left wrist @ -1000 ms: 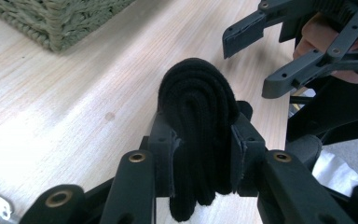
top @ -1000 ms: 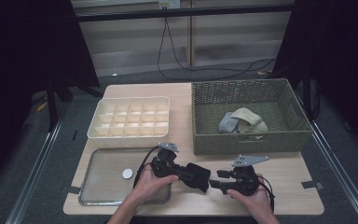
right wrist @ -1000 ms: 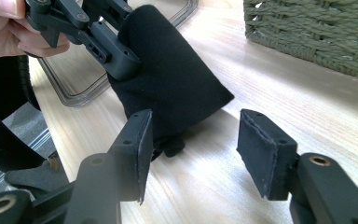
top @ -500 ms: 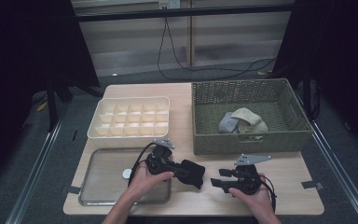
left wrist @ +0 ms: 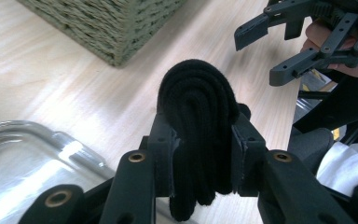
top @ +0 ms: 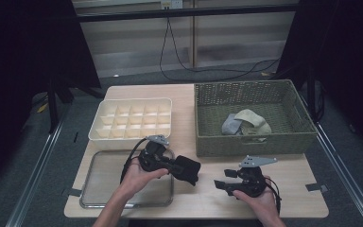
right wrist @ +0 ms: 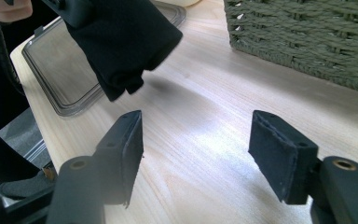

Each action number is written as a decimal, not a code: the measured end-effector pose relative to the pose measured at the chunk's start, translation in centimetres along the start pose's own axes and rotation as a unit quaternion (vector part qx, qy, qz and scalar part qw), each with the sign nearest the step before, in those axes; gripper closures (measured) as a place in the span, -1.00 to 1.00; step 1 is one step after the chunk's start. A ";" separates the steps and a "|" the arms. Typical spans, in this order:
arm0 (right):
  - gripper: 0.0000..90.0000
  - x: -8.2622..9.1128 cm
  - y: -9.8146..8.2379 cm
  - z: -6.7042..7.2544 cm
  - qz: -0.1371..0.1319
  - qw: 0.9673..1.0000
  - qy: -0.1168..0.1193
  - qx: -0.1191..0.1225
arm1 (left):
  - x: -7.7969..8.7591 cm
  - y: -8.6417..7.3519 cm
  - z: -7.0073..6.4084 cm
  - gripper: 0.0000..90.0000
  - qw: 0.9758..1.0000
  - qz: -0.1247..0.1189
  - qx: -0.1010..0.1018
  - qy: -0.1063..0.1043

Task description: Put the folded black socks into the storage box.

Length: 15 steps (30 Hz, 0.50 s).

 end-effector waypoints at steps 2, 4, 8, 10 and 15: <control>-0.25 0.0 0.0 0.1 0.002 1.000 0.003 -0.003 | 0.4 0.1 0.2 0.48 1.000 0.000 0.002 0.004; -0.28 0.0 0.0 0.1 0.002 1.000 0.003 -0.001 | 0.9 0.2 0.3 0.48 1.000 0.004 -0.003 0.008; -0.37 0.0 0.1 0.1 0.002 1.000 0.003 0.004 | 1.5 0.4 0.6 0.48 1.000 0.001 0.001 0.013; -0.40 0.1 0.2 0.1 0.001 1.000 0.002 0.004 | 1.8 0.6 0.7 0.48 1.000 0.000 -0.001 0.015; -0.48 0.2 0.3 0.0 -0.003 1.000 -0.002 0.006 | 2.9 1.2 0.9 0.48 1.000 -0.001 -0.004 0.028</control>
Point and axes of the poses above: each handheld gripper's, and its own axes: x roughly backward along the jaws, y roughly out of its top, z roughly to its left, the point moved 9 cm from there along -x, roughly forward along the jaws, and after that the axes turned 10 degrees about x, right-handed, at the moved point
